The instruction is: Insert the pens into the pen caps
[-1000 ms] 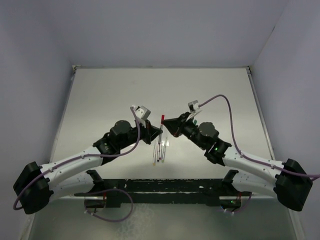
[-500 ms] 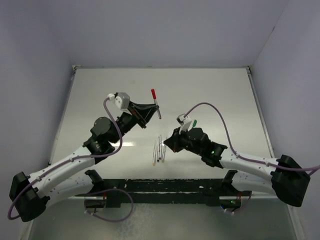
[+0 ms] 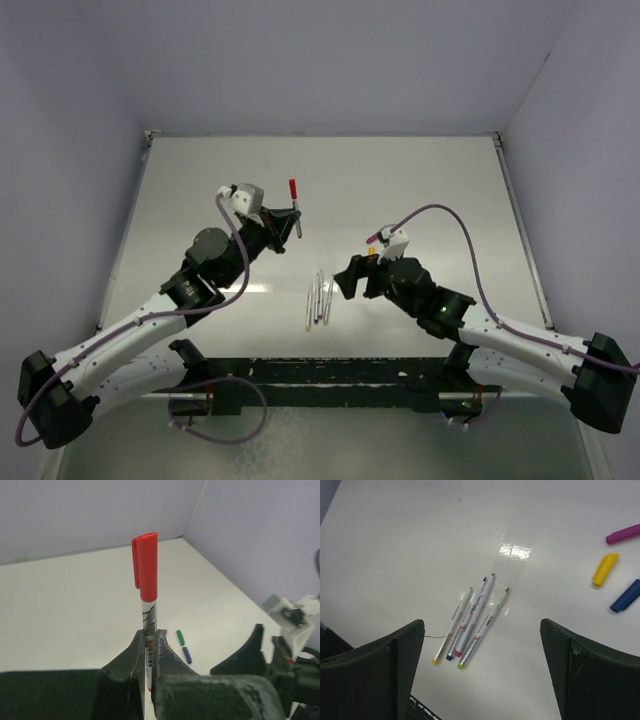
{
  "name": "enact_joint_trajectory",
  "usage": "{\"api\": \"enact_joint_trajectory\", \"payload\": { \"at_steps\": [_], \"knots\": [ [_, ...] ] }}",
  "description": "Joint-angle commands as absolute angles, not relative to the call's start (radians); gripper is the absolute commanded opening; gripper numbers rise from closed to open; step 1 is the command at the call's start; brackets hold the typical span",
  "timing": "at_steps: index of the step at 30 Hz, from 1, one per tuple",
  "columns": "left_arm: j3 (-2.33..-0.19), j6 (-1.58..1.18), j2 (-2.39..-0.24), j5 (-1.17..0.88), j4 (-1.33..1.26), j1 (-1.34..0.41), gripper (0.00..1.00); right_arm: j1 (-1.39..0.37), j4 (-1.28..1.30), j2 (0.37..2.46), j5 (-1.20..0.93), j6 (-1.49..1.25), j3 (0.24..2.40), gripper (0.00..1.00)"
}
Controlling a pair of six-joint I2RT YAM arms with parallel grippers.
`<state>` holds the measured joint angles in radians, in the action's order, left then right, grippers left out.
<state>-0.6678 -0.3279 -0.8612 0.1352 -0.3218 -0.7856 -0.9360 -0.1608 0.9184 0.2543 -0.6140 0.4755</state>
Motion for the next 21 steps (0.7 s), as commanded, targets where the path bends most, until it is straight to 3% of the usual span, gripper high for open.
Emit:
{"api": "enact_joint_trajectory", "payload": {
  "at_steps": [1,10,21],
  "knots": [
    [-0.736,-0.321,-0.949,0.191,-0.166,-0.723,0.0,-0.934,-0.071,0.905,0.459,-0.621,0.545,1.0],
    [-0.798,-0.416,-1.162,0.232,-0.001,-0.642,0.0,-0.933,-0.006,0.913,0.657,-0.575,0.642,1.0],
    [-0.888,-0.428,-1.397,0.164,0.034,-0.536,0.0,-0.933,-0.087,0.871,0.7,-0.596,0.582,1.0]
  ]
}}
